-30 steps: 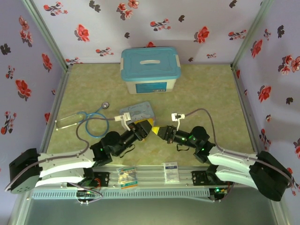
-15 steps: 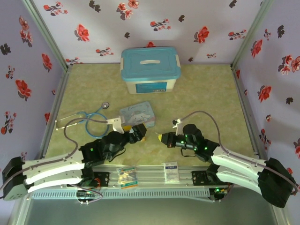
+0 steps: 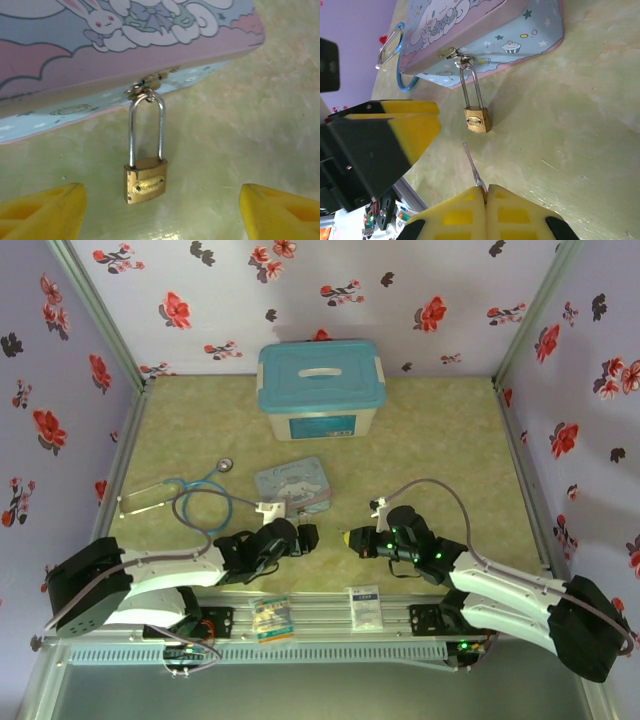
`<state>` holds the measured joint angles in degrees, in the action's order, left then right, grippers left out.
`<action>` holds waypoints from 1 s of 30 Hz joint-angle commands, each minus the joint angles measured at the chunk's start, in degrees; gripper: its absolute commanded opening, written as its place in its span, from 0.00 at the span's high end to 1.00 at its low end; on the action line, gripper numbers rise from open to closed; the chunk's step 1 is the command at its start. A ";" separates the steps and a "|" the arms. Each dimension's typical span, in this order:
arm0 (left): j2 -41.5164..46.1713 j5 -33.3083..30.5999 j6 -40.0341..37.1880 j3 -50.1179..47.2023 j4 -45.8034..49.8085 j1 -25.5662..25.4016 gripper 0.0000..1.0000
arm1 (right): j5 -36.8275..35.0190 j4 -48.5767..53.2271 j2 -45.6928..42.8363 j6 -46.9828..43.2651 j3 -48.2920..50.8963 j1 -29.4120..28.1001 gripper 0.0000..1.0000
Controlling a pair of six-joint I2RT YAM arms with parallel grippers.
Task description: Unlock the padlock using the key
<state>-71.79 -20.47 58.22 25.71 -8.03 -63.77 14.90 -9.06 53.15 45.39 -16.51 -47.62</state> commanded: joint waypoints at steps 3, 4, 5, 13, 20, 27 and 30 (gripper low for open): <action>-1.73 0.37 -0.21 -0.86 -4.38 2.68 0.22 | -1.44 -0.33 -2.28 -0.65 1.08 0.27 1.00; -1.62 -0.13 0.28 -1.46 -4.67 3.14 0.21 | -1.50 -0.34 -2.57 -0.65 1.29 0.32 1.00; -1.19 -0.57 0.56 -1.97 -4.80 3.64 0.18 | -1.47 -0.32 -2.84 -0.65 1.47 0.30 1.00; 2.26 -2.56 -2.80 -4.08 -6.86 5.22 0.05 | -2.20 -0.78 -3.04 -0.54 2.41 0.24 1.00; 3.55 -0.81 -2.89 -8.17 -12.63 10.45 0.01 | -2.42 -0.96 -3.84 -0.30 3.22 0.26 1.00; 5.87 -0.80 -0.83 -8.22 -10.11 8.66 0.06 | -2.85 -0.55 -4.97 -0.12 4.03 0.26 1.00; 5.87 -0.83 2.48 -10.75 -12.36 5.59 0.14 | -3.12 -0.91 -5.07 -0.03 4.37 0.28 1.00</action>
<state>-66.39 -21.12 58.17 16.86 -19.09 -56.31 13.23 -9.04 48.82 45.41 -12.97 -47.62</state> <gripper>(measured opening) 0.877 0.064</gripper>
